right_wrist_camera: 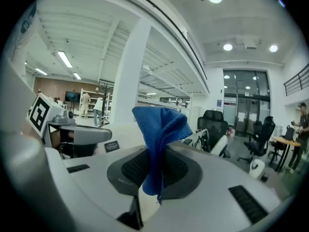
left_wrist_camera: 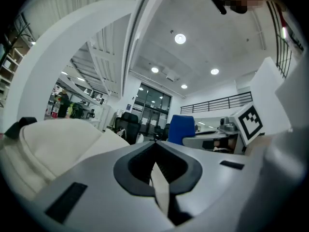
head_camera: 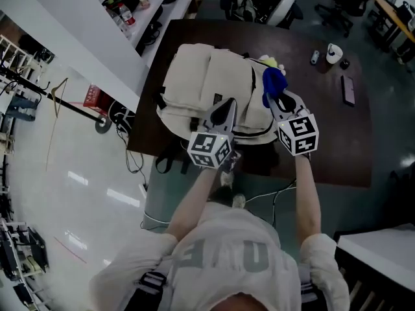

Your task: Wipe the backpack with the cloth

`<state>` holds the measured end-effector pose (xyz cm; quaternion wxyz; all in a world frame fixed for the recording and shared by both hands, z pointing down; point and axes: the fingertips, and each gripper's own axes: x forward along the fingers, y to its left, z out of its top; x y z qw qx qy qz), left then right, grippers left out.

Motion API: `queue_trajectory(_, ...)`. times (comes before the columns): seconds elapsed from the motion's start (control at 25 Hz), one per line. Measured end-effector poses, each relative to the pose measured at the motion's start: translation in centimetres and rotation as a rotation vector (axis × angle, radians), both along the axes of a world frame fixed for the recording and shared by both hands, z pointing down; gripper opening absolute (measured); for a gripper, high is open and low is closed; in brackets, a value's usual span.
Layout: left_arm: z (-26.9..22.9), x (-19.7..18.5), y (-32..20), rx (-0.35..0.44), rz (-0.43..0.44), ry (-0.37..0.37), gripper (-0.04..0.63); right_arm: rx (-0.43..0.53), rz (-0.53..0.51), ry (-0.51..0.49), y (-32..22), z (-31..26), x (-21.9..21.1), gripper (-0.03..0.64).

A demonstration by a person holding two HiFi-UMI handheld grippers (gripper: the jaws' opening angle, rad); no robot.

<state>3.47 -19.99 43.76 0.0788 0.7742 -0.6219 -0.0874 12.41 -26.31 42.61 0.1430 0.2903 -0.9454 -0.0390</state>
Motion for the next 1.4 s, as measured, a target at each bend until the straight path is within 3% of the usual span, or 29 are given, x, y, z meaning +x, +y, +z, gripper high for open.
queue_trajectory(0.24,-3.8,-5.8,-6.5,0.036,-0.071,-0.033,-0.002,0.087,-0.097,0.030,-9.4,-3.8,-7.3,0.043)
queue_trajectory(0.48,-7.0,-12.7,-11.3,0.056,-0.161,-0.152,-0.002,0.088,-0.232,0.048,-15.1,-4.0,-13.7,0.043)
queue_trajectory(0.64,-6.6,-16.0,-14.5,0.019,-0.211,-0.121,-0.002,0.100,-0.367,0.103,-19.0,-2.6,-18.5,0.043)
queue_trajectory(0.8,-5.5,-15.4,-16.1,-0.043,-0.181,-0.146,-0.002,0.108,-0.552,0.186,-21.3,0.3,-24.0,0.043)
queue_trajectory(0.92,-5.2,-14.5,-17.6,-0.072,-0.137,-0.101,-0.002,0.114,-0.706,0.263,-21.7,2.6,-27.5,0.043)
queue_trajectory(1.08,-4.5,-15.4,-19.1,-0.106,-0.178,-0.072,-0.002,0.139,-0.885,0.379,-21.3,6.5,-31.3,0.043)
queue_trajectory(1.4,-4.9,-16.2,-19.2,-0.103,-0.201,-0.007,-0.002,0.145,-1.070,0.477,-18.4,10.5,-33.7,0.043)
